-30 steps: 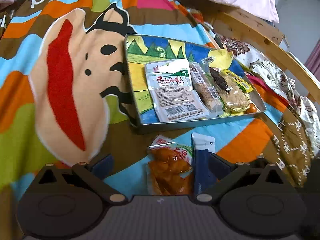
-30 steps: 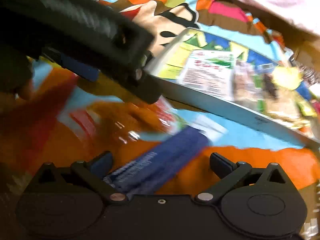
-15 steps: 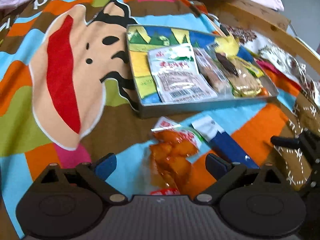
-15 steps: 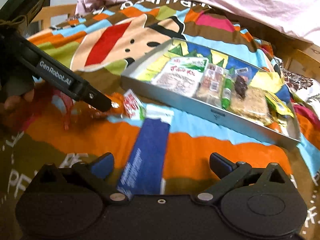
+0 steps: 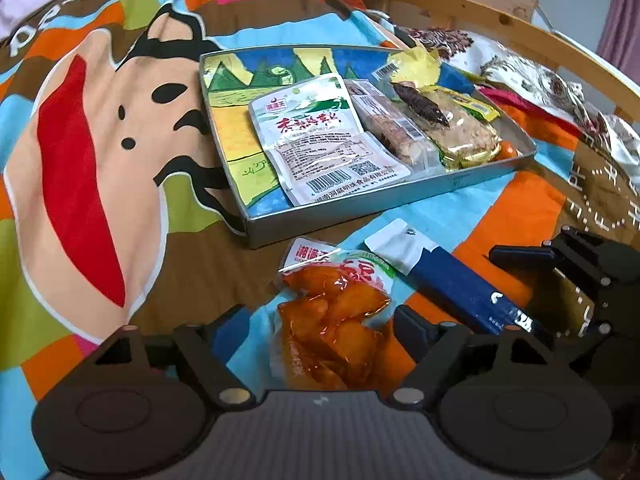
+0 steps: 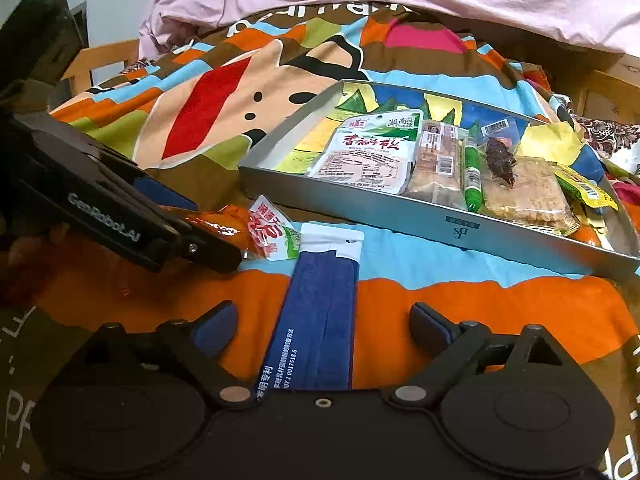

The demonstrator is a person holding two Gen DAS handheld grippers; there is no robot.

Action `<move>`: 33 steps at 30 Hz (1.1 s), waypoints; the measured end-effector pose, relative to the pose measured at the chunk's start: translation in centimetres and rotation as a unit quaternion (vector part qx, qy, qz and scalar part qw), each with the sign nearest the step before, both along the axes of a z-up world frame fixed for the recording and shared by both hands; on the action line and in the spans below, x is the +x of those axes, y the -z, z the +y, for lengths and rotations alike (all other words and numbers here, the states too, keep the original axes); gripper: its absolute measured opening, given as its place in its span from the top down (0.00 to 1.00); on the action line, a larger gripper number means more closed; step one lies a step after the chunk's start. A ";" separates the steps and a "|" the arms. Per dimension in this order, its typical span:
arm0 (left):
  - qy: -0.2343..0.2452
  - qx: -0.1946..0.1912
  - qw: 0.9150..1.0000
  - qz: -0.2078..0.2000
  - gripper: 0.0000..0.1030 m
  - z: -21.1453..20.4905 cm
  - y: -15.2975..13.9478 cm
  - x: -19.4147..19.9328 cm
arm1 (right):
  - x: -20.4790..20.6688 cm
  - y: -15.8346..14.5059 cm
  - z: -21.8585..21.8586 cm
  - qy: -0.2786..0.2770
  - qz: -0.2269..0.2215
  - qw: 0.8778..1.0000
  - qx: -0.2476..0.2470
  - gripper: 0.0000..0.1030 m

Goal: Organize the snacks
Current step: 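Lower the right gripper onto the blue tube while the left gripper lowers onto the orange packet, then close the right gripper on the blue tube while the left gripper grasps the orange packet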

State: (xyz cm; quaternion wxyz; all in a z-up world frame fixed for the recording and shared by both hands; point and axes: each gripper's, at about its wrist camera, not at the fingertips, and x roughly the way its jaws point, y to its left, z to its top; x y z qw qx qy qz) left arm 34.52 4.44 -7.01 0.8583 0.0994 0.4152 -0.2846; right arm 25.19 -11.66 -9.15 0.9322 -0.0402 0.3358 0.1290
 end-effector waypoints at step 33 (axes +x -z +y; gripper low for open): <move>-0.099 0.025 0.995 0.012 0.42 -2.2 -0.6 -3.7 | -2.1 -1.0 -1.1 -0.043 -0.015 0.999 0.005 0.50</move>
